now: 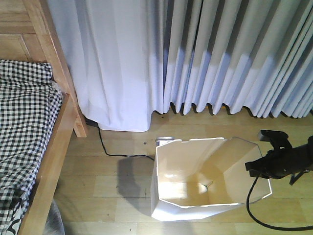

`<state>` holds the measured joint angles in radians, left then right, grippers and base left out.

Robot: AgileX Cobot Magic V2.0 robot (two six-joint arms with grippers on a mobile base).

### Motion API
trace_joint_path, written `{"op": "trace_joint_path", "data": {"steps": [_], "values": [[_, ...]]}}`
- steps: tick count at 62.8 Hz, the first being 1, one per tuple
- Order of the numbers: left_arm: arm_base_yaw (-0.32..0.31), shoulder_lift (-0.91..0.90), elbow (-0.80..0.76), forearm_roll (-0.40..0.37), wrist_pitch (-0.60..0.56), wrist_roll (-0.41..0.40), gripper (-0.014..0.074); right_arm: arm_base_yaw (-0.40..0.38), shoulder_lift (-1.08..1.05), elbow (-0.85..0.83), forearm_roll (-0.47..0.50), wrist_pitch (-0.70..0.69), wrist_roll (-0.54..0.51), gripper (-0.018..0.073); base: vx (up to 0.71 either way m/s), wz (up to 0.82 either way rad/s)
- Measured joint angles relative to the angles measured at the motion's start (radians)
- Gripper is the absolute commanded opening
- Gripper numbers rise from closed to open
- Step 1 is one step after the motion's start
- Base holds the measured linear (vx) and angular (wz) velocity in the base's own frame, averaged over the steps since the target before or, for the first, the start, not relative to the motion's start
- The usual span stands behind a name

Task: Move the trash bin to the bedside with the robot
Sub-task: 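Carry the bin with the right gripper to the bedside by the curtains, then lower the bin to the floor beside the bed with the right gripper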

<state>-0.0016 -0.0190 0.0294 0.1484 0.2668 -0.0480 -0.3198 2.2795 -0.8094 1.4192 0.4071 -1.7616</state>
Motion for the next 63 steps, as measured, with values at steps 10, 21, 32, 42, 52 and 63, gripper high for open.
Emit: {"op": "trace_joint_path", "data": {"steps": [10,21,32,42,52,63], "values": [[0.0,0.0,0.0,0.0,0.0,0.0,-0.0006,0.0,0.0,0.0,0.026,0.001,0.0,-0.0006,0.0,0.0],[0.0,0.0,0.0,0.0,0.0,0.0,-0.0006,0.0,0.007,-0.004,0.074,0.001,-0.014,-0.0006,0.0,0.0],[0.0,0.0,0.0,0.0,0.0,0.0,-0.0006,0.0,0.065,-0.067,0.089,0.001,-0.014,-0.0006,0.0,0.0],[0.0,0.0,0.0,0.0,0.0,0.0,-0.0006,0.0,0.141,-0.15,0.089,-0.002,-0.012,-0.0006,0.0,0.0],[0.0,0.0,0.0,0.0,0.0,0.0,-0.0006,0.0,0.225,-0.238,0.099,-0.003,0.028,-0.0006,0.0,0.0],[0.0,0.0,0.0,0.0,0.0,0.0,-0.0006,0.02,0.331,-0.34,0.104,0.025,0.05,-0.0006,0.0,0.0]]}}
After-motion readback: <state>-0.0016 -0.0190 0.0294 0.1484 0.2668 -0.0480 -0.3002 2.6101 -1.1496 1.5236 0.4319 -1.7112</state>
